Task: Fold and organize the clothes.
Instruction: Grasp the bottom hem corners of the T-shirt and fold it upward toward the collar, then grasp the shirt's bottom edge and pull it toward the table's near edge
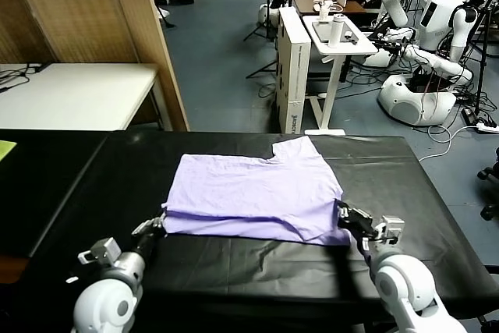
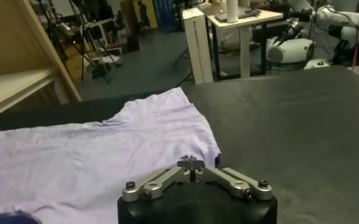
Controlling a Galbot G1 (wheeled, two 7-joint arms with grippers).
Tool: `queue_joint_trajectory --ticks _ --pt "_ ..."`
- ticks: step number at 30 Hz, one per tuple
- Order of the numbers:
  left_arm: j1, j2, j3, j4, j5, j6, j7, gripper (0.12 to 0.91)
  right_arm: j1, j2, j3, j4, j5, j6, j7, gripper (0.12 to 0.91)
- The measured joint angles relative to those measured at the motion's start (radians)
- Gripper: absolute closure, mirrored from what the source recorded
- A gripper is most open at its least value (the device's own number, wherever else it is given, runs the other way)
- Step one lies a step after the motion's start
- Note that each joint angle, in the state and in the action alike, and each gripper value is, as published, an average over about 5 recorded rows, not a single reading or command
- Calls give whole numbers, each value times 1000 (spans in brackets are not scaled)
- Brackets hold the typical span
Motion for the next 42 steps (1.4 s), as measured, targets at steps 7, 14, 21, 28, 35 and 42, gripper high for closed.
queue_joint_trajectory --ticks 7,14,21,28,35,42 --pt "-32 15 16 30 1 -1 3 882 -9 -1 9 10 -4 -1 -36 845" --pt "-60 27 29 44 18 2 3 826 -62 -41 40 80 -9 -27 -61 451" --pt "-33 50 14 17 30 4 2 404 -169 -92 83 176 -41 -50 -69 132" --pt "20 58 5 -13 47 4 4 132 -270 -107 97 210 -76 -46 -82 118" --pt "54 56 5 -12 54 1 12 123 -294 -106 81 211 -95 -48 -82 135" --pt "78 53 5 -11 61 -3 18 127 -309 -104 78 202 -98 -48 -81 271"
